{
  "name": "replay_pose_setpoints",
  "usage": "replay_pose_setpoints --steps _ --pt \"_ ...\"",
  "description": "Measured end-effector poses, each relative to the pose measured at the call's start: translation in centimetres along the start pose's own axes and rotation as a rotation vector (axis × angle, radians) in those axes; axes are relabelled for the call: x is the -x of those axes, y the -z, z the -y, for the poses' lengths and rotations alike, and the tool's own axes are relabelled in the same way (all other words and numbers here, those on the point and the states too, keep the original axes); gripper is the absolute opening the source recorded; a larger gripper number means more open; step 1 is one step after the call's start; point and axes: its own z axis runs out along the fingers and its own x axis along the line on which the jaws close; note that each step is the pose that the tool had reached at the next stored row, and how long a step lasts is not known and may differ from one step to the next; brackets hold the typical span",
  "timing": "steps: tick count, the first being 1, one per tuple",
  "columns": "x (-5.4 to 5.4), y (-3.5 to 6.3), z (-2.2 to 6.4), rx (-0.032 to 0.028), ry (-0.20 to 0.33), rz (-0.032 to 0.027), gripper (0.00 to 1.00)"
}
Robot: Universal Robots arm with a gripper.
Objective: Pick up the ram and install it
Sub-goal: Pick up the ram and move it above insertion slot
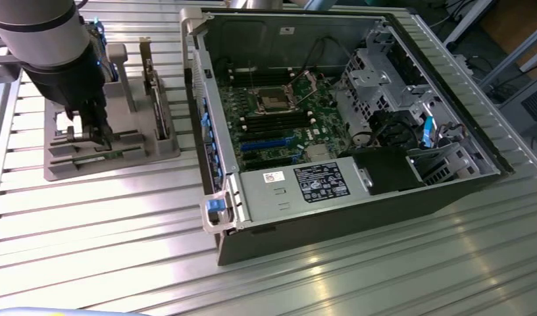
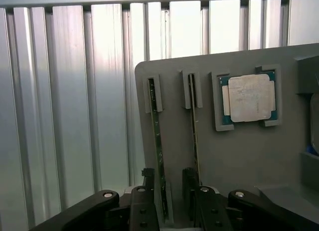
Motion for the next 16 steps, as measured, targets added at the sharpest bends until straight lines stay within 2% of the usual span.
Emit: replay_pose_setpoints --steps 9,16 --pt "-1.0 -0.51 -0.26 -0.0002 0.005 -0.0040 0.36" --pt "-1.1 -0.89 -0.82 -0.0006 0.019 -0.0056 0.36"
